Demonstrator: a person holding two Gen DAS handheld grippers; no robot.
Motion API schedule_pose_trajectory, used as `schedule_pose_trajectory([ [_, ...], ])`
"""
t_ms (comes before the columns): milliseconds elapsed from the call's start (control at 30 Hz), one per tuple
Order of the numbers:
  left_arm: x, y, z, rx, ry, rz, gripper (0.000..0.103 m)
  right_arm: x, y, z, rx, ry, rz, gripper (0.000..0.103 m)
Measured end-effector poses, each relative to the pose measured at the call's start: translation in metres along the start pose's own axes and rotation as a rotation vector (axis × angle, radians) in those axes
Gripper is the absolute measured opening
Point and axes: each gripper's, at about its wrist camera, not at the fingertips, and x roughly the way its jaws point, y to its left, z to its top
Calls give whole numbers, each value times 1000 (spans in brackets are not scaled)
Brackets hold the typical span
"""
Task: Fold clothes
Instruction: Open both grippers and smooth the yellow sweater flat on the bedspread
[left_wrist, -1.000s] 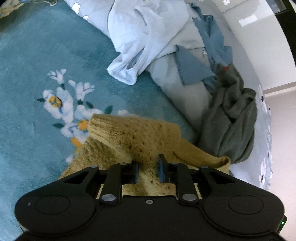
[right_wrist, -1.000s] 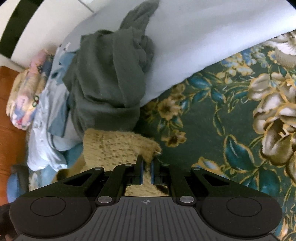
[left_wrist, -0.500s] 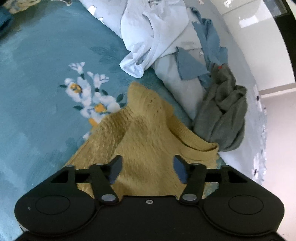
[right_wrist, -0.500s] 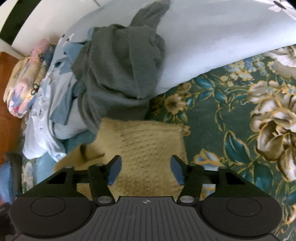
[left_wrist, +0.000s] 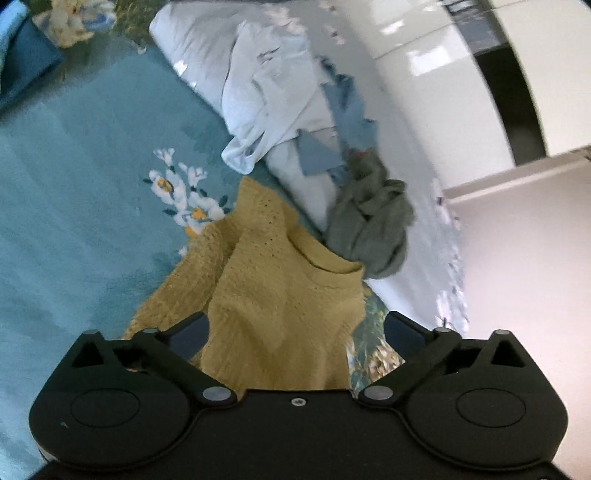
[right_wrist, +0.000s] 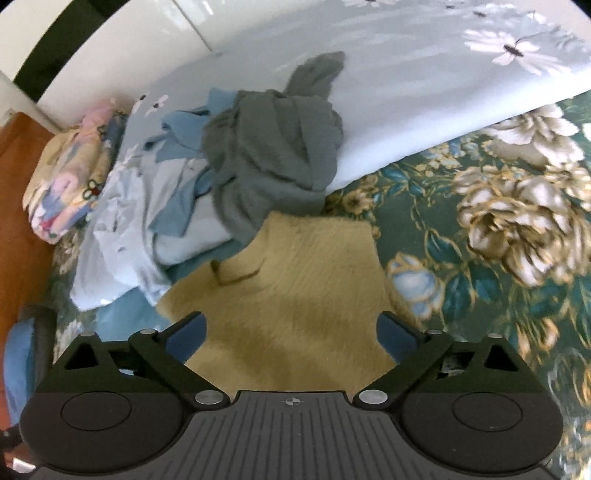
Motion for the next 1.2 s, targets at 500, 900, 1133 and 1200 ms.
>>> schedule_pose_trajectory([
  [500,-104,102,-51,-40,-81,-114,101,-74,95,-105,-94,-26,-104,102],
  [900,-98,175,-82,-80,15,-25,101,-94,119,-165,-141,-33,-159,102],
  [1133,-78,198,-102,-95,92,25,101,-99,84,-189,-68,5,-222,102],
  [1200,-70,198,-105,-77,110,32,101,-98,70,-193,-36,11,-237,102],
])
